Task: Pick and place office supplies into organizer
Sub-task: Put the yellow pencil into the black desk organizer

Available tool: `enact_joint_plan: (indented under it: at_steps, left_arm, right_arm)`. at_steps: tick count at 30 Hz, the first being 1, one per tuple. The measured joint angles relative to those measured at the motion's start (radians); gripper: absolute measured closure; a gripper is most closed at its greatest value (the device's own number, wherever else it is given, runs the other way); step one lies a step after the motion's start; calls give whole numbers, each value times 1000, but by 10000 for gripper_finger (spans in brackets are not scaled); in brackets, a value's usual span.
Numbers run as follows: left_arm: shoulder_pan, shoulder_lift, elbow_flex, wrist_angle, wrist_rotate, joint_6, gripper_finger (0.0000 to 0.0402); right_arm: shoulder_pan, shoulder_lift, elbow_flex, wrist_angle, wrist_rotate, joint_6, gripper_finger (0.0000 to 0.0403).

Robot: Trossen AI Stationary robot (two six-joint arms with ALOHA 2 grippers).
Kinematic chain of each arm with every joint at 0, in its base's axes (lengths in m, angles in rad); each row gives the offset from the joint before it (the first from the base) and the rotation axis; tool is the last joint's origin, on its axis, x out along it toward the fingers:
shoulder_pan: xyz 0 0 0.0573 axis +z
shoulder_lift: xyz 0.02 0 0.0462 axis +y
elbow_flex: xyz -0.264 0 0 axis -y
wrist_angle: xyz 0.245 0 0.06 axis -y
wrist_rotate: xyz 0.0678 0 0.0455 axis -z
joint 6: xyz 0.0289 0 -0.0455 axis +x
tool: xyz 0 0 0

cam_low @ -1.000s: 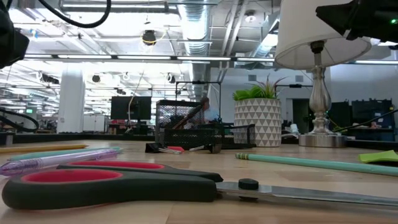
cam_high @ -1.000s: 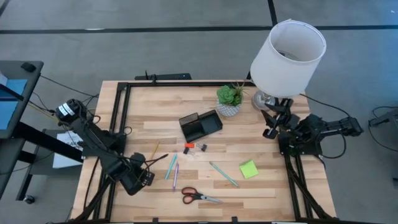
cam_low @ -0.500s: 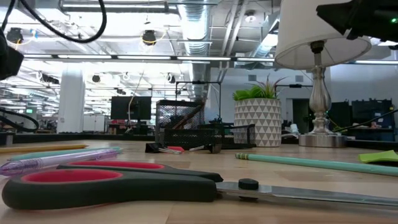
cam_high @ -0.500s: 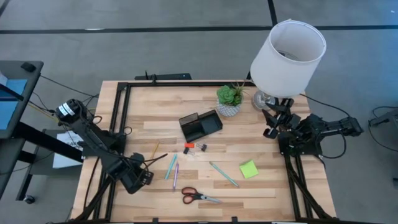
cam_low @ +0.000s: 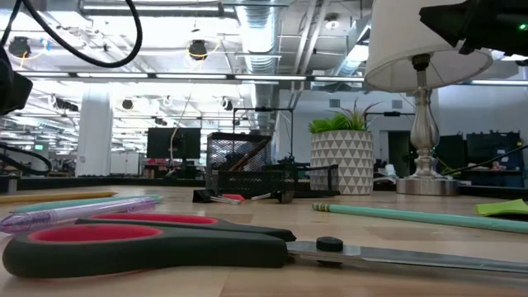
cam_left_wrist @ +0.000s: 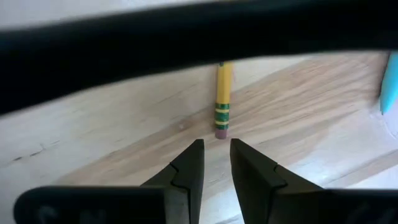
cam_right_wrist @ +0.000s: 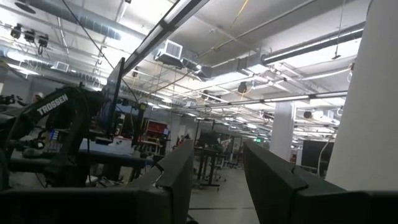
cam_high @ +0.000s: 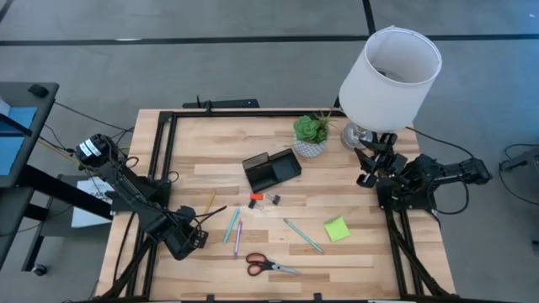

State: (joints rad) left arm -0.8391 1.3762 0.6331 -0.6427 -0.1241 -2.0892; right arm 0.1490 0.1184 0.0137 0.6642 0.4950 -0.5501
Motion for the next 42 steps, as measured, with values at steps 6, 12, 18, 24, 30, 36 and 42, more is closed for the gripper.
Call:
enact_joint_plan:
  at_steps: [6, 12, 18, 24, 30, 36, 42]
  left_arm:
    - [0, 12, 1, -3, -18, -1, 331]
    - [2, 96, 7, 14, 14, 1, 331]
    - [8, 109, 18, 1, -1, 13, 331]
    - [34, 109, 19, -27, 14, 47, 331]
    - [78, 110, 19, -31, 42, 120, 331]
    - [109, 110, 19, -36, 80, 171, 331]
    - [111, 110, 19, -42, 80, 174, 331]
  right_arm:
    - [0, 0, 0, 0, 0, 0, 271]
    - [0, 0, 0, -1, 0, 0, 271]
    - [0, 0, 0, -1, 0, 1, 271]
    - [0, 0, 0, -1, 0, 1, 271]
    - [0, 0, 0, -1, 0, 1, 271]
    - [0, 0, 0, -1, 0, 1, 271]
    - [0, 0, 0, -1, 0, 1, 271]
